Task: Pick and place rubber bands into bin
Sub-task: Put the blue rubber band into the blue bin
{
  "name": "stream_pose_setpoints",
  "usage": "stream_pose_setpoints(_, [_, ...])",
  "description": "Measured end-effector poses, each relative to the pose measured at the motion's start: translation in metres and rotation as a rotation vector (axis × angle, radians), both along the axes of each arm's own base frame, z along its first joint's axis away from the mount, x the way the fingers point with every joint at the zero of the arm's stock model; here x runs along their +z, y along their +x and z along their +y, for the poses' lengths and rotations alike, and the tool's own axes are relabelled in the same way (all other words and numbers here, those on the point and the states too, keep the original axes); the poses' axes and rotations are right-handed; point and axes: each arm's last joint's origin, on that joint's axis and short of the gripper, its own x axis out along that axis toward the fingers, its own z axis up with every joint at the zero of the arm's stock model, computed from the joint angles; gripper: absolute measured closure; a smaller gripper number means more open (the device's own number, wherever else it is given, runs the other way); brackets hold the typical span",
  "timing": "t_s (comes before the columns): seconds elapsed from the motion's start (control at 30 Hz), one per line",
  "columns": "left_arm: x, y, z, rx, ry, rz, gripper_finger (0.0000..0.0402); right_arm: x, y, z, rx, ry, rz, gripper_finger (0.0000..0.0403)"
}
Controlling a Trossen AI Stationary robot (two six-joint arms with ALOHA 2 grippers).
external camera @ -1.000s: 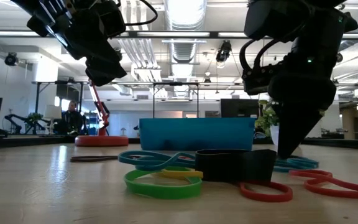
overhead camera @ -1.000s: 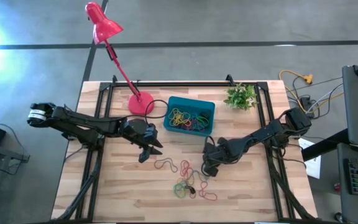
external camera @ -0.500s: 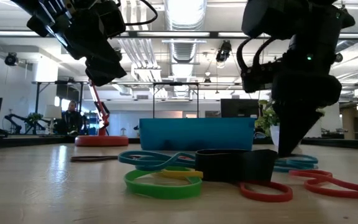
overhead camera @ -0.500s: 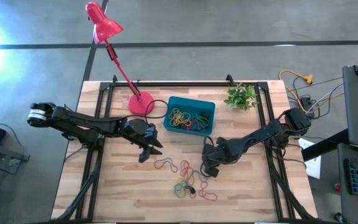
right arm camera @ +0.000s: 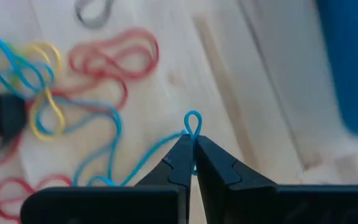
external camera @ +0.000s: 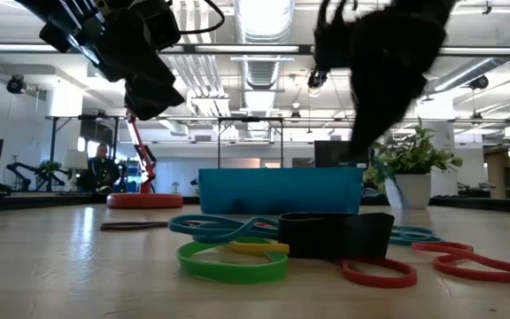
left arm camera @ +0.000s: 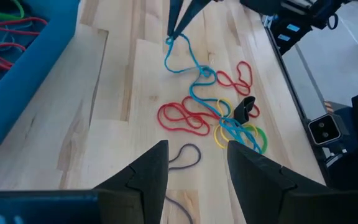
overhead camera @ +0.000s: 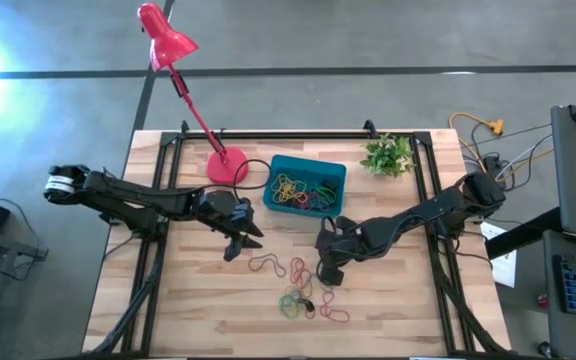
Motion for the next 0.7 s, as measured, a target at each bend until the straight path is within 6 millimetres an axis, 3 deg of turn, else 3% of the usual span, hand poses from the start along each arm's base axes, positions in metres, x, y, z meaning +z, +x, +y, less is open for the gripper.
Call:
stream_pose_setpoints(0.47, [0.003, 0.002, 0.0, 0.001, -0.003, -0.025, 0.0253, 0.08, 0.033, -0.002, 0.076, -0.243, -0.219, 0.0395])
stream_pose_setpoints(0.7, [0.006, 0.003, 0.0, 0.002, -0.005, -0.054, 0.0253, 0.112, 0.047, -0.033, 0.081, -0.414, -0.267, 0.0395])
